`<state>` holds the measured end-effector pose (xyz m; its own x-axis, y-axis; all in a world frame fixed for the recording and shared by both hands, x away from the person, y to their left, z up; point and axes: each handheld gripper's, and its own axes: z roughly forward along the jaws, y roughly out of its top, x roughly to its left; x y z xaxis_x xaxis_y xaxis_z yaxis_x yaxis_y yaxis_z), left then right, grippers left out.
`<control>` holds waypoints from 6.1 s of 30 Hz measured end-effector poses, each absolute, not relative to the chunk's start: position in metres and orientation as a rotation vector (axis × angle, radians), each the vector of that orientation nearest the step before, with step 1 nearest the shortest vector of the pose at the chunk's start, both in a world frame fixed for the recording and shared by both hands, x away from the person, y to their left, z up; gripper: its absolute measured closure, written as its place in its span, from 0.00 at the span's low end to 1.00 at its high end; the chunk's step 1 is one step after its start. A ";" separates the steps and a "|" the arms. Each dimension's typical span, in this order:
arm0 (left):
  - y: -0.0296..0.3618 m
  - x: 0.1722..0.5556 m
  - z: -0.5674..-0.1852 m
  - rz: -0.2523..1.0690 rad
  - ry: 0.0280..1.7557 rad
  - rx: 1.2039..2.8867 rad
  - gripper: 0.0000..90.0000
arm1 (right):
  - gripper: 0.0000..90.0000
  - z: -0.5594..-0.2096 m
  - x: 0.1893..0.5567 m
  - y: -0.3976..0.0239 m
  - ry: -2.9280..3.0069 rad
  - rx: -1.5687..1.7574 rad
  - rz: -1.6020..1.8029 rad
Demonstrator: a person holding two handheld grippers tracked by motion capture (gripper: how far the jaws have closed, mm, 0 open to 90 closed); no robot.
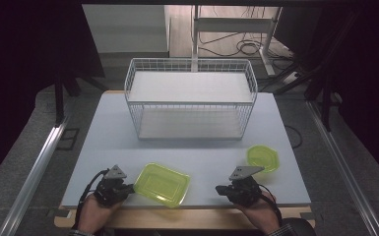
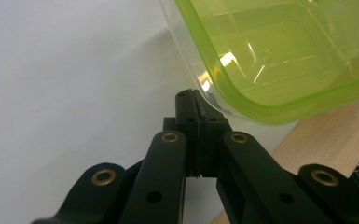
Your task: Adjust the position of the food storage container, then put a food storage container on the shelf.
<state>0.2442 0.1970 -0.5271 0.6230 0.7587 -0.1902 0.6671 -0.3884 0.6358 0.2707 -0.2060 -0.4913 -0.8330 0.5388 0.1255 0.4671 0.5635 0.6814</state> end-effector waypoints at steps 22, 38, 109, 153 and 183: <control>0.138 0.256 -0.526 0.096 0.943 2.197 0.99 | 0.99 -0.502 0.295 -0.191 2.739 0.941 1.089; 0.112 0.248 -0.527 0.070 0.850 2.243 0.96 | 0.99 -0.502 0.331 -0.194 2.663 0.986 1.034; 0.169 0.233 -0.524 0.499 1.028 2.142 0.01 | 0.57 -0.490 0.347 -0.194 2.665 1.271 1.285; 0.168 0.234 -0.523 0.550 1.024 2.139 0.00 | 0.89 -0.469 0.368 -0.204 2.653 1.547 1.569; 0.167 0.233 -0.521 0.493 1.048 2.134 0.02 | 0.89 -0.420 0.387 -0.208 2.521 1.512 1.752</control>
<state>0.2331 0.1671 -0.5212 0.6004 0.7991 0.0306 0.5332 -0.4285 0.7295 0.3868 -0.2078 -0.4204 -0.5780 0.4963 0.6478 0.7802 0.1033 0.6170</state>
